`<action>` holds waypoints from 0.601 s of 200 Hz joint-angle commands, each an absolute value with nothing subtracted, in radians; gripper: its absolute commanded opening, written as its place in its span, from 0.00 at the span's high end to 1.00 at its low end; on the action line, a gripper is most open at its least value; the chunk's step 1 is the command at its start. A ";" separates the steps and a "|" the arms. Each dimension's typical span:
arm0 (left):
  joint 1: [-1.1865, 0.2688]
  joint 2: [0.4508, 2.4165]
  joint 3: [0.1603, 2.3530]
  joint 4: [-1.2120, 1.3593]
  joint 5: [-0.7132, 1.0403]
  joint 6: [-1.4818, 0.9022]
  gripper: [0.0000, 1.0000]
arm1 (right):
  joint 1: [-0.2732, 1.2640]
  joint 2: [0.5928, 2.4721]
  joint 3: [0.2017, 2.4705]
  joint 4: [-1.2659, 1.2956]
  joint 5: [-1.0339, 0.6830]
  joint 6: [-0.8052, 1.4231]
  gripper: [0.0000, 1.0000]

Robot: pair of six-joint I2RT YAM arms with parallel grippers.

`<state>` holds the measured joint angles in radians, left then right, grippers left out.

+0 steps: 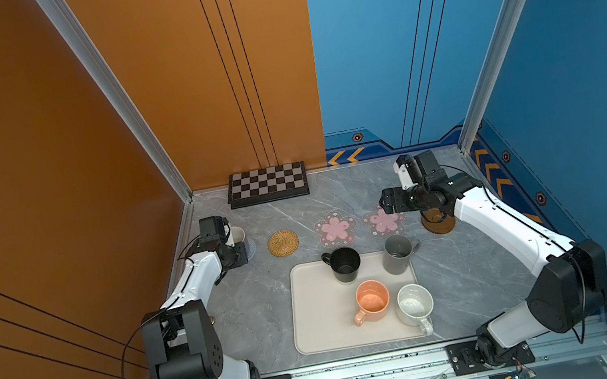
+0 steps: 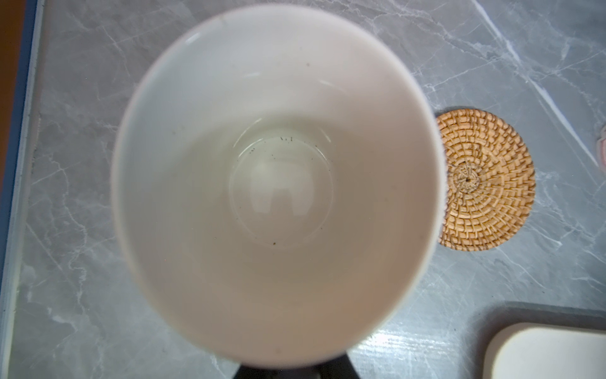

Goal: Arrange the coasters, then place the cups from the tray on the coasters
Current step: 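Lower the white mug with purple handle onto the blue woven coaster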

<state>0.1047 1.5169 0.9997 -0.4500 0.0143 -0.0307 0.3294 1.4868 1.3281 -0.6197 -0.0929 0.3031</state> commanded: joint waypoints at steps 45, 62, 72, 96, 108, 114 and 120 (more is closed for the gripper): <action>0.113 1.535 1.020 -0.375 0.037 -0.039 1.00 | 0.336 1.499 1.323 -0.642 -0.072 0.290 0.08; 0.112 1.536 1.024 -0.374 0.038 -0.039 1.00 | 0.339 1.499 1.322 -0.642 -0.071 0.290 0.08; 0.113 1.537 1.023 -0.374 0.041 -0.039 1.00 | 0.339 1.500 1.320 -0.642 -0.072 0.290 0.09; 0.113 1.551 1.023 -0.373 0.042 -0.040 1.00 | 0.338 1.502 1.318 -0.643 -0.072 0.291 0.09; 0.113 1.559 1.024 -0.373 0.044 -0.038 1.00 | 0.339 1.502 1.317 -0.643 -0.072 0.293 0.09; 0.112 1.564 1.050 -0.374 0.046 -0.039 1.00 | 0.340 1.502 1.315 -0.642 -0.072 0.293 0.09; 0.111 1.567 1.055 -0.373 0.048 -0.038 1.00 | 0.340 1.501 1.314 -0.643 -0.071 0.292 0.09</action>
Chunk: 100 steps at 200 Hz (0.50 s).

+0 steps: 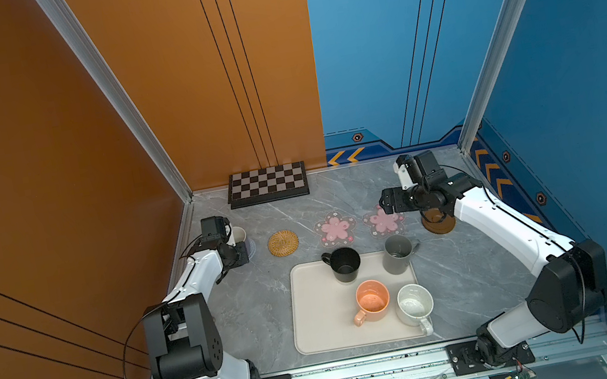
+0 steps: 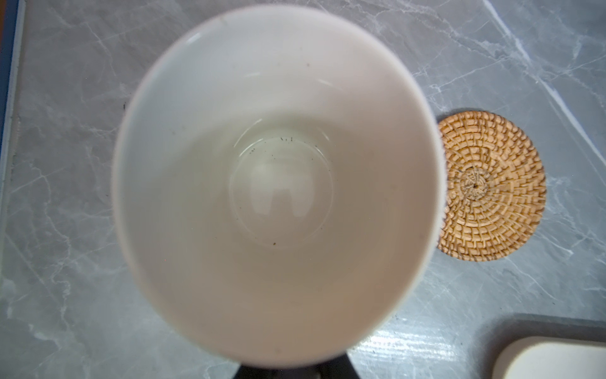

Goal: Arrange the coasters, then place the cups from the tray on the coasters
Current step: 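Lower the white mug with purple handle onto the blue woven coaster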

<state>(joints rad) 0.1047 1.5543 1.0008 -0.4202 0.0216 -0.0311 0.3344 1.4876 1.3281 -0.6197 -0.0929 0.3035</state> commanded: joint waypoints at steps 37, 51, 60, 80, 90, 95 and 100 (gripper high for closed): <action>0.111 1.573 1.061 -0.366 0.046 -0.038 1.00 | 0.340 1.497 1.309 -0.643 -0.068 0.290 0.09; 0.110 1.571 1.063 -0.368 0.048 -0.038 1.00 | 0.340 1.496 1.309 -0.643 -0.066 0.290 0.09; 0.110 1.567 1.067 -0.367 0.048 -0.037 1.00 | 0.339 1.497 1.309 -0.642 -0.064 0.290 0.08; 0.110 1.564 1.071 -0.367 0.044 -0.034 1.00 | 0.340 1.497 1.308 -0.643 -0.066 0.290 0.09; 0.110 1.565 1.072 -0.367 0.043 -0.033 1.00 | 0.340 1.498 1.307 -0.643 -0.068 0.290 0.09; 0.110 1.567 1.072 -0.367 0.044 -0.032 1.00 | 0.339 1.498 1.305 -0.643 -0.068 0.290 0.09; 0.109 1.569 1.071 -0.367 0.045 -0.032 1.00 | 0.340 1.497 1.304 -0.643 -0.068 0.290 0.09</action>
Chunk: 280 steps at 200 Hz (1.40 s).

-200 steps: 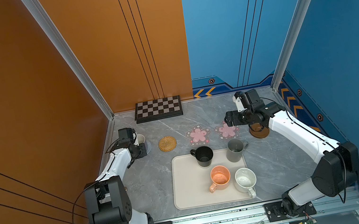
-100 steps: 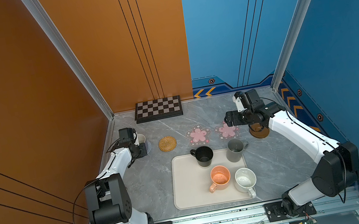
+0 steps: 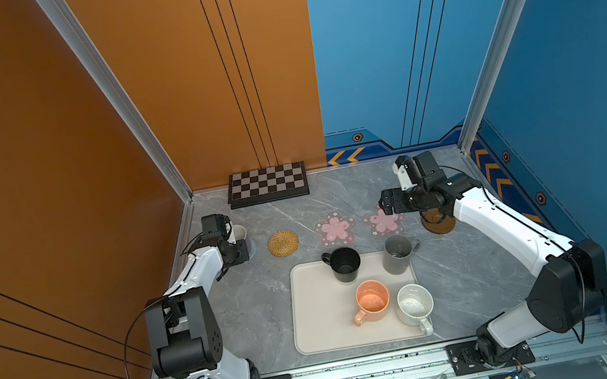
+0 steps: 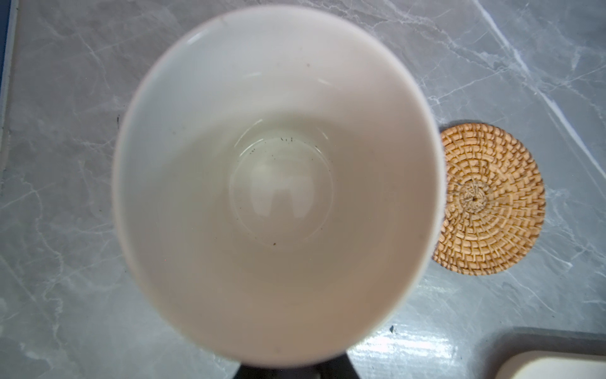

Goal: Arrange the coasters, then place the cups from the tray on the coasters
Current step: 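Lower the white mug with purple handle onto the blue woven coaster, then open left gripper and raise it off the mug while right gripper moves toward tray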

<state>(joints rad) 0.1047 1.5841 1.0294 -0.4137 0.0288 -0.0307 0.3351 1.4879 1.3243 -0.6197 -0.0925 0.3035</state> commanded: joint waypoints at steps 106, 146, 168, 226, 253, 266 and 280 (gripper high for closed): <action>0.109 1.615 1.074 -0.359 0.033 -0.030 1.00 | 0.342 1.497 1.297 -0.642 -0.067 0.291 0.08; 0.109 1.615 1.063 -0.360 0.011 -0.023 1.00 | 0.341 1.497 1.292 -0.643 -0.066 0.291 0.08; 0.109 1.614 1.063 -0.360 0.005 -0.021 1.00 | 0.342 1.497 1.291 -0.642 -0.066 0.291 0.08; 0.109 1.612 1.054 -0.359 -0.005 -0.025 1.00 | 0.343 1.490 1.280 -0.643 -0.066 0.293 0.08; 0.109 1.611 1.048 -0.359 0.000 -0.027 0.91 | 0.344 1.483 1.273 -0.643 -0.066 0.295 0.08; 0.109 1.610 1.043 -0.361 0.001 -0.032 0.86 | 0.345 1.480 1.268 -0.642 -0.064 0.295 0.08; 0.109 1.611 1.037 -0.361 0.001 -0.038 0.82 | 0.344 1.473 1.264 -0.643 -0.064 0.295 0.08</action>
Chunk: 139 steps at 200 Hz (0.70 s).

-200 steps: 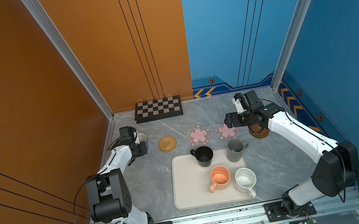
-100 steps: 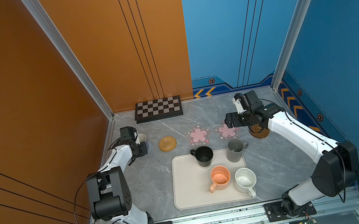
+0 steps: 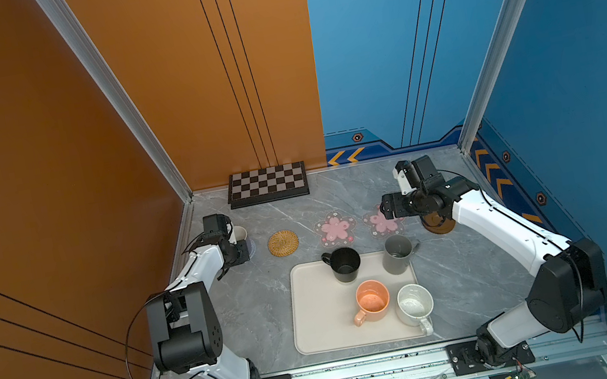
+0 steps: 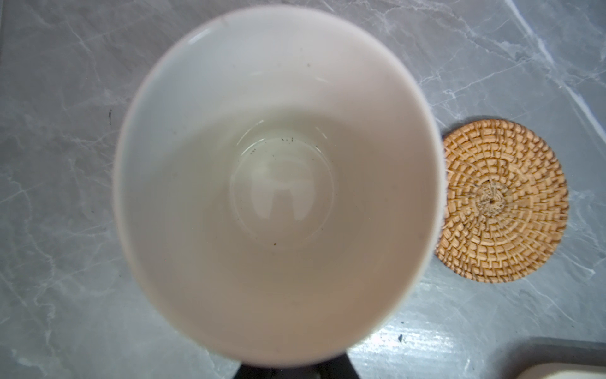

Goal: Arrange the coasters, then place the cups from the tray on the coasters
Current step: 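Open left gripper and raise it off the mug while right gripper moves toward tray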

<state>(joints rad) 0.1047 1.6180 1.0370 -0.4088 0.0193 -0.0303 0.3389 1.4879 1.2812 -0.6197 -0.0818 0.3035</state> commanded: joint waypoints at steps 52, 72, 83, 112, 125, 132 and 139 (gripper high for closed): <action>0.109 1.605 1.037 -0.374 0.006 -0.066 0.74 | 0.344 1.444 1.246 -0.643 -0.053 0.289 0.08; 0.109 1.594 1.037 -0.386 0.000 -0.070 0.72 | 0.344 1.433 1.237 -0.643 -0.052 0.284 0.08; 0.108 1.583 1.037 -0.390 -0.008 -0.074 0.72 | 0.342 1.426 1.231 -0.645 -0.051 0.282 0.08; 0.108 1.551 1.007 -0.410 -0.021 -0.089 0.66 | 0.340 1.412 1.224 -0.657 -0.048 0.277 0.07; 0.108 1.535 1.007 -0.427 -0.023 -0.094 0.65 | 0.340 1.407 1.219 -0.666 -0.041 0.272 0.07; 0.107 1.526 1.004 -0.434 -0.026 -0.096 0.65 | 0.340 1.402 1.216 -0.670 -0.037 0.272 0.07; 0.107 1.518 1.004 -0.446 -0.033 -0.100 0.64 | 0.339 1.397 1.212 -0.675 -0.034 0.269 0.07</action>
